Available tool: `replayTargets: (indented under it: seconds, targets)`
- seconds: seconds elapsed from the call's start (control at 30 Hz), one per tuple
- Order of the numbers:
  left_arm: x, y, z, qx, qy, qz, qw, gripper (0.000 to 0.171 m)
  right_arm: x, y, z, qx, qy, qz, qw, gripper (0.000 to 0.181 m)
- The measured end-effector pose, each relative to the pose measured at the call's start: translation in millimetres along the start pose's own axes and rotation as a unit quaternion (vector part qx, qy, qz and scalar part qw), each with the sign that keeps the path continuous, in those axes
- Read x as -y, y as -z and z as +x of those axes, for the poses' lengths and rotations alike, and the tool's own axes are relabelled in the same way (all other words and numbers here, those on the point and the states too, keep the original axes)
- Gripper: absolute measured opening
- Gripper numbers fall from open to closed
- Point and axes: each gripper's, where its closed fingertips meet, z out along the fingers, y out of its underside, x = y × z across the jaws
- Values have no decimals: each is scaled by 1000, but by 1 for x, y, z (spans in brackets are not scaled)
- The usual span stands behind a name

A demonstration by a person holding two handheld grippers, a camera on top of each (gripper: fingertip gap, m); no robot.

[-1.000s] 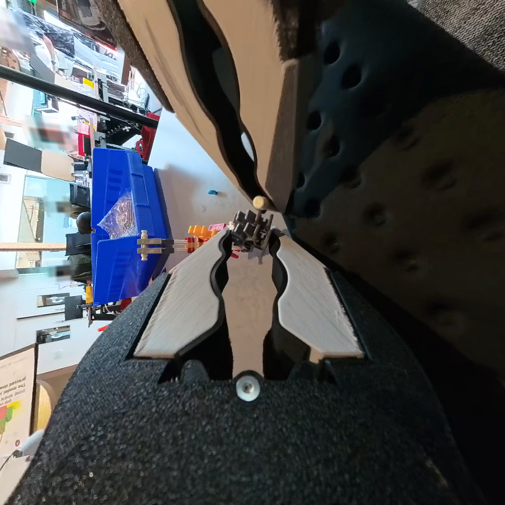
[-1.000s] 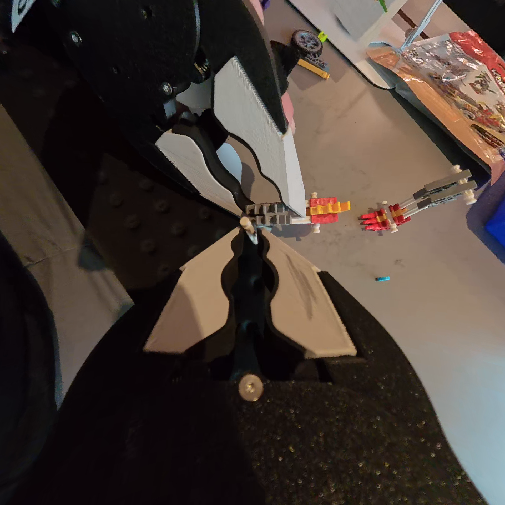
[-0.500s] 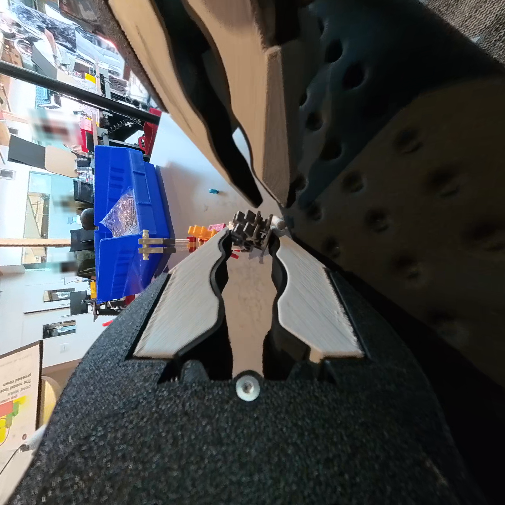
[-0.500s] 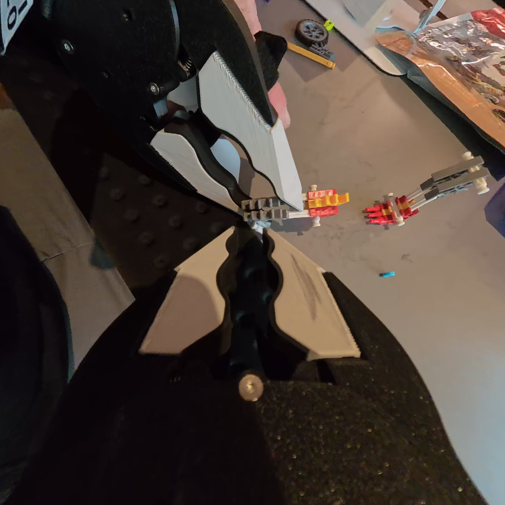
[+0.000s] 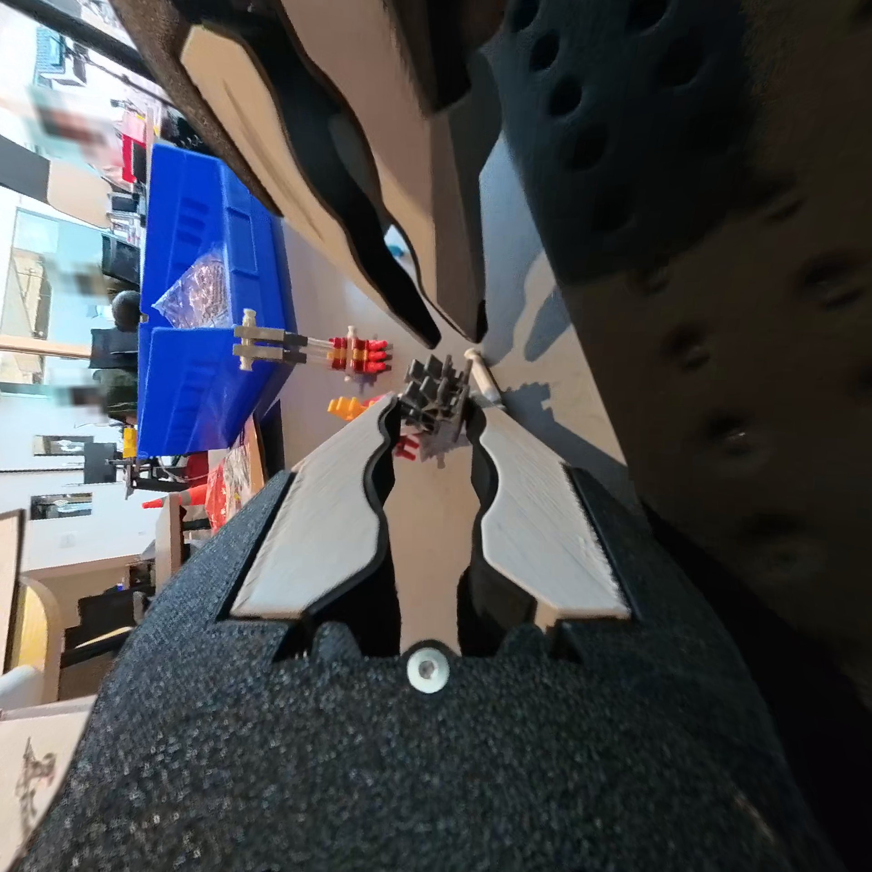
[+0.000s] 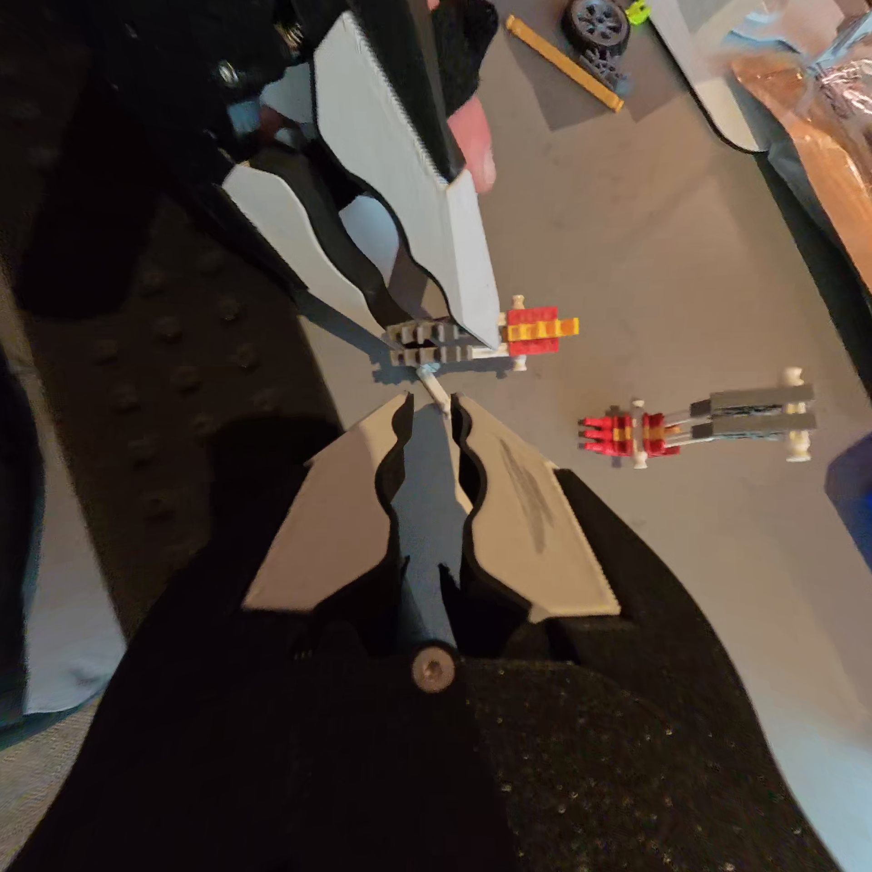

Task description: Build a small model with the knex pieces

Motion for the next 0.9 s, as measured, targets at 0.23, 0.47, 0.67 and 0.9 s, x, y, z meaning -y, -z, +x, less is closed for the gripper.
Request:
replayTargets:
  seconds: [0.23, 0.47, 0.67, 0.9]
  targets:
    - [-15, 1, 3, 3, 3, -4, 1000, 28, -6, -25, 3, 8, 46, -34, 998, 7]
    - [-25, 9, 4, 19, -5, -7, 1000, 28, 7, -22, 3, 33, 48, -11, 998, 7]
    - [-42, 13, -4, 64, 5, -46, 997, 29, 7, -35, 5, 22, 57, -38, 997, 33]
    - [-41, 19, 0, 57, 1, -36, 998, 28, 4, -33, 4, 29, 30, -28, 999, 31]
